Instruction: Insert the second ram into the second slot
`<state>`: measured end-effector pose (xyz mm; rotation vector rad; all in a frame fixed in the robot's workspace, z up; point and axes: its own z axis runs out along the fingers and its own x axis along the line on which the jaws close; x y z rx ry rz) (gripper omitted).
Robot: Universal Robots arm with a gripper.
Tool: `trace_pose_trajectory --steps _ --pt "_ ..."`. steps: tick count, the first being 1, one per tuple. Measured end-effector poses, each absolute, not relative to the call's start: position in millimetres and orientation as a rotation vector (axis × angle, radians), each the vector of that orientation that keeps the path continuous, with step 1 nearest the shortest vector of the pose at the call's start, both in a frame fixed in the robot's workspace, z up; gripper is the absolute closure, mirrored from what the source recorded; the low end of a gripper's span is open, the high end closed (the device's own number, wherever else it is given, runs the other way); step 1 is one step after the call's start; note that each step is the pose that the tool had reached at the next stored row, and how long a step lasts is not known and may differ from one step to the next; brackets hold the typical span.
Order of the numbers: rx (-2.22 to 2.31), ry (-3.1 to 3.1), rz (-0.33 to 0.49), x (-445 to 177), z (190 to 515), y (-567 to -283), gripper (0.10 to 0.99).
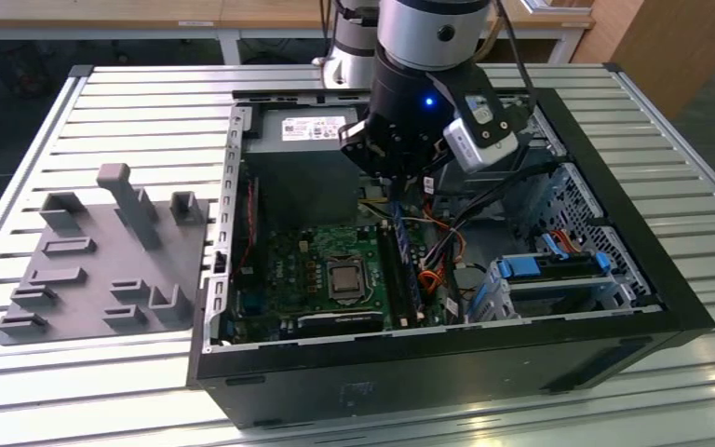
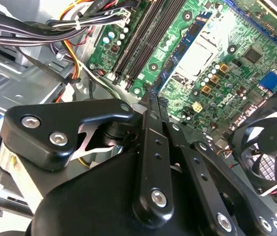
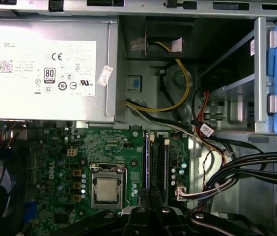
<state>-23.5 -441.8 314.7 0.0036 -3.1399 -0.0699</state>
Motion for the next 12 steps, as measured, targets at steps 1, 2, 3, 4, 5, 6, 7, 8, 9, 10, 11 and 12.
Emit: trace_pose_trajectory --steps 1,2,3,4,5,6,7,8,9,10,11,12 --pt "0.004 -3.140 -0.070 -23.5 314.4 -441.9 0.973" --pt "0.004 -3.140 -0.070 -23.5 314.2 -441.9 0.973" --pt "0.004 -3.140 -0.070 -23.5 313.8 -441.8 0.973" --pt "0.004 -3.140 -0.070 -23.5 313.7 -441.8 0.973" --pt "0.004 -3.140 -0.070 -23.5 313.6 -441.8 0.973" --pt "0.004 -3.140 -0.070 -23.5 313.4 -441.8 0.973" --pt "0.004 -3.140 -0.070 -23.5 313.1 -441.8 0.973" --pt "0.004 -3.140 -0.070 -23.5 312.9 -441.8 0.973" --pt "0.004 -3.140 -0.070 -23.5 312.9 -441.9 0.973" --pt "0.004 -3.140 -0.070 -23.5 312.6 -442.0 0.973" --pt "0.004 -3.140 -0.070 -23.5 312.3 -442.0 0.973" --pt "0.004 -3.140 -0.070 -23.5 311.9 -442.2 0.973"
